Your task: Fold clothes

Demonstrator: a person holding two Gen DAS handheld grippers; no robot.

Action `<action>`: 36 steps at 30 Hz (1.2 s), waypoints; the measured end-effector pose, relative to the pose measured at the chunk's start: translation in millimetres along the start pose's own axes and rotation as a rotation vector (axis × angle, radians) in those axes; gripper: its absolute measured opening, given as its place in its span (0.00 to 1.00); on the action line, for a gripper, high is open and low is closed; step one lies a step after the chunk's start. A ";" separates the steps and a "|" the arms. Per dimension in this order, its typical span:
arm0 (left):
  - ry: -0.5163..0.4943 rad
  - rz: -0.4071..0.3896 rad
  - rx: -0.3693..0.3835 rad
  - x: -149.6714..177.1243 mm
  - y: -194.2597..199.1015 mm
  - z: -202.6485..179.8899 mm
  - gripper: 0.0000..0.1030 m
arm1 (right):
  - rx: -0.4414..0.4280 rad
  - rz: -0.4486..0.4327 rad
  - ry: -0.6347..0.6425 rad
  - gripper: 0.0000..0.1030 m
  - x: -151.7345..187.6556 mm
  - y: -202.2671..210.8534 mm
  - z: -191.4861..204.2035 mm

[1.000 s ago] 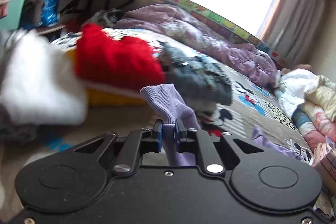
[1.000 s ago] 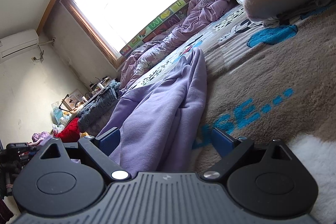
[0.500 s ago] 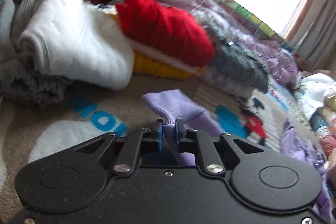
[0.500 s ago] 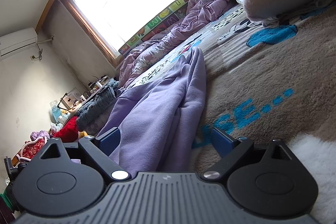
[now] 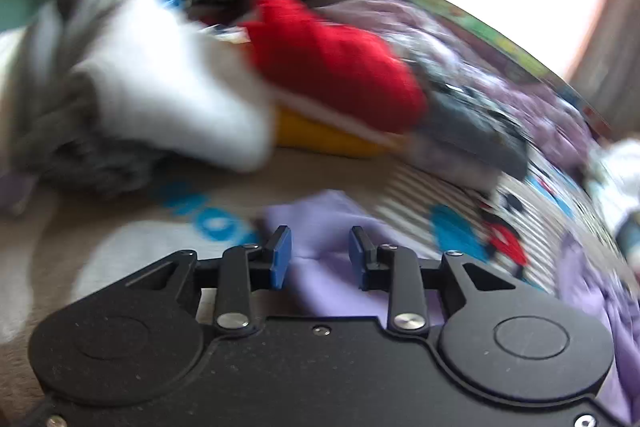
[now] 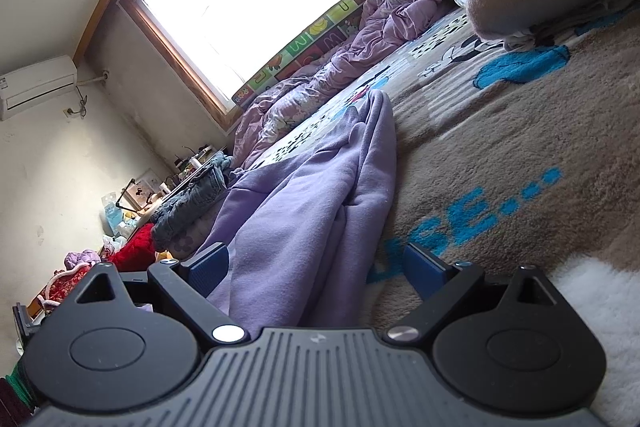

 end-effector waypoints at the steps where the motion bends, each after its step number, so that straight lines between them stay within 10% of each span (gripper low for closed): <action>1: -0.043 0.004 0.011 1.9 -4.9 -7.9 0.28 | 0.000 0.000 0.000 0.91 0.1 0.0 0.0; 10: -0.130 0.147 -0.044 1.3 -82.8 -5.9 0.39 | -0.001 0.000 0.000 0.91 0.6 -0.1 0.2; 16: 0.011 0.108 -0.034 -8.9 -57.4 -2.9 0.35 | -0.012 0.004 -0.001 0.92 0.3 -0.4 0.3; 23: -0.044 0.146 -0.083 -7.1 -57.1 -10.5 0.58 | 0.002 0.017 0.010 0.92 -0.4 -3.1 1.8; 27: 0.127 0.065 -0.008 -5.5 -22.1 -23.9 0.99 | 0.028 0.033 0.027 0.92 0.8 -4.2 5.1; 30: 0.224 0.110 0.055 19.5 -19.1 -43.2 1.00 | 0.064 0.062 0.038 0.92 0.5 -5.4 9.9; 36: 0.089 0.092 0.159 64.7 -11.4 -71.2 0.99 | 0.139 0.086 0.022 0.91 -12.5 6.5 17.7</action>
Point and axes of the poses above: each gripper's, at about its wrist camera, not at the fingertips, and y roughly against the way its jaws point, z to its left, x to its underside, the point moved 6 cm from there along -y, roughly the way its jaws point, and after that the axes turned 4 degrees about -y, right-handed, at the moved point
